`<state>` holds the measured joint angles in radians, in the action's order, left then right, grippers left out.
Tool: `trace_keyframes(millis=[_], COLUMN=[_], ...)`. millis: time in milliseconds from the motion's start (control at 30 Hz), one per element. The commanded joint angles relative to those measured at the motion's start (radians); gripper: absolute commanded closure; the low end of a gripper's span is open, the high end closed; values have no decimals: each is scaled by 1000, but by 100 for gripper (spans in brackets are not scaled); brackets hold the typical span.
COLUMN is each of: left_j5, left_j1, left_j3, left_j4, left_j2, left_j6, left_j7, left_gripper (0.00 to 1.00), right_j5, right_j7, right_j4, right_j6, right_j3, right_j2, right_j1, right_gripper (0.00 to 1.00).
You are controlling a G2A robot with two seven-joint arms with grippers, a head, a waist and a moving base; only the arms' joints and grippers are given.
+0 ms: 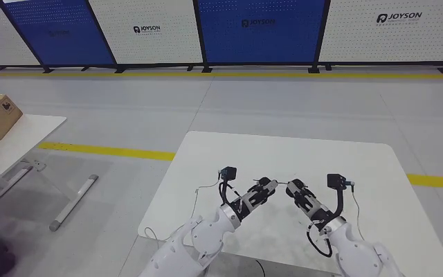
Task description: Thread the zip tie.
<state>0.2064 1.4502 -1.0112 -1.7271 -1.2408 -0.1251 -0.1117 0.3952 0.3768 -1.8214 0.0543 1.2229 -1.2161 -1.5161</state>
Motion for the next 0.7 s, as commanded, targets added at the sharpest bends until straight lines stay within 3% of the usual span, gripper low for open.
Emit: trace_keyframes(millis=[0,667], left_j5=[-2,7], left_j1=[0,2], left_j3=[0,11], left_j4=[1,4], left_j2=[0,0], left_j6=[-1,-12], left_j7=[1,-3], left_gripper=[100,100], right_j5=[0,22], right_j7=[0,-6], right_j4=[0,1], right_j6=[2,19], right_j3=[0,-6], right_j2=[0,2], right_j1=[0,-4], right_gripper=[100,100])
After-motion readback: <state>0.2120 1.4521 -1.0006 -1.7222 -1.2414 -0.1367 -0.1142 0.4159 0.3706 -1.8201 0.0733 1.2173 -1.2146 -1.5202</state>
